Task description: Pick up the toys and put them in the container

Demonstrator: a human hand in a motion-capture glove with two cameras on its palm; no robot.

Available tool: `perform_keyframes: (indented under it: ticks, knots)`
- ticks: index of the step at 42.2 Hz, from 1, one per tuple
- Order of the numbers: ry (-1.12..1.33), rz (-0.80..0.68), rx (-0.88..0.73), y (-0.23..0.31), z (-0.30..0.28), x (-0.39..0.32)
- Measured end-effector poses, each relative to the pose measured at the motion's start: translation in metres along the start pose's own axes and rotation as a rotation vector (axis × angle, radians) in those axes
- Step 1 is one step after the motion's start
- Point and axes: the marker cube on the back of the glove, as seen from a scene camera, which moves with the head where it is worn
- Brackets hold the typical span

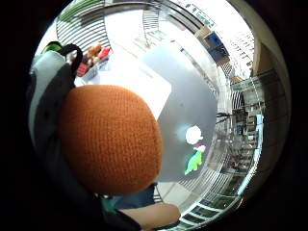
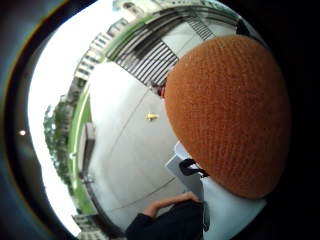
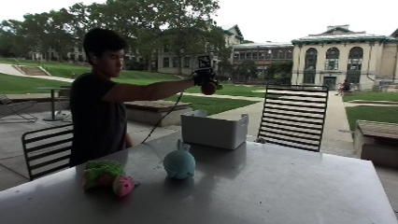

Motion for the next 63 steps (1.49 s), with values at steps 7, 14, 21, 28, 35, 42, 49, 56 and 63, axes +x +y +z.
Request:
perform_keyframes:
  ticks: [7,14,21,28,35,42,49,56,63]
  knots:
    - [0.0,0.004,0.001,-0.009,0.015,-0.018]
    - [0.068,0.017,-0.067,-0.009,0.028,-0.003]
    - [-0.012,0.012,-0.022,-0.009,0.027,0.001]
    - [0.078,0.083,-0.01,-0.002,0.022,0.03]
    - [0.137,0.115,0.002,0.012,0.015,0.074]
    - [0.157,0.23,0.0,0.026,0.008,0.122]
    - [0.115,0.183,0.011,0.047,0.006,0.158]
    - [0.035,0.139,0.03,0.065,0.008,0.121]
    - [0.242,0.37,-0.003,0.084,0.025,0.188]
